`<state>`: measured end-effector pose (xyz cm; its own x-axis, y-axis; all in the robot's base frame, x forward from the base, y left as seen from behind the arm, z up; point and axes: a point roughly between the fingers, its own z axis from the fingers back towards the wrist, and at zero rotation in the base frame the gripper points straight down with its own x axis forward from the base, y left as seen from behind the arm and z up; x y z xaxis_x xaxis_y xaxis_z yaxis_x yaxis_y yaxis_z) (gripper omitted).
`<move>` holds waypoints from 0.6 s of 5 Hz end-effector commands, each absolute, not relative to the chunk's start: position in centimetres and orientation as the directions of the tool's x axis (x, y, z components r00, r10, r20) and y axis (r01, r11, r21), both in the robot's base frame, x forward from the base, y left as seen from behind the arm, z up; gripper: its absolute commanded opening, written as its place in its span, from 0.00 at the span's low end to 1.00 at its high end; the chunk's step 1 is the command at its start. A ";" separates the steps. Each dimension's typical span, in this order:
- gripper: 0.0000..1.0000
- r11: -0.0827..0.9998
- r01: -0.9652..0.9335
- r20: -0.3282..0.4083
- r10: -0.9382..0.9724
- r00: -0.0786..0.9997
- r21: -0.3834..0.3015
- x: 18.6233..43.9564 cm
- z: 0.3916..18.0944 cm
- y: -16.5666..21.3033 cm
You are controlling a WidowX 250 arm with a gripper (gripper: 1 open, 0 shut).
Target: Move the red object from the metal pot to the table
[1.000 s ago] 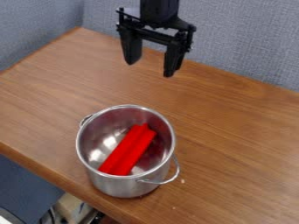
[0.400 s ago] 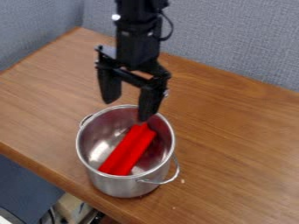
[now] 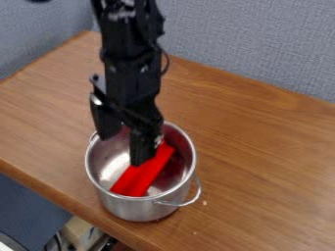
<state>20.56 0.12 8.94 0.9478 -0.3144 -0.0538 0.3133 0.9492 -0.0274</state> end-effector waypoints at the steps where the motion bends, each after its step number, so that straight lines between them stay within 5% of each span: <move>1: 1.00 0.923 0.385 -0.057 -0.386 0.921 -0.023 20.9 7.6 0.2; 3: 1.00 0.908 0.417 -0.054 -0.418 0.907 -0.022 21.4 6.0 1.3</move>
<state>21.24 1.05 5.64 0.9041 -0.4222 -0.0663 0.4210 0.9065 -0.0319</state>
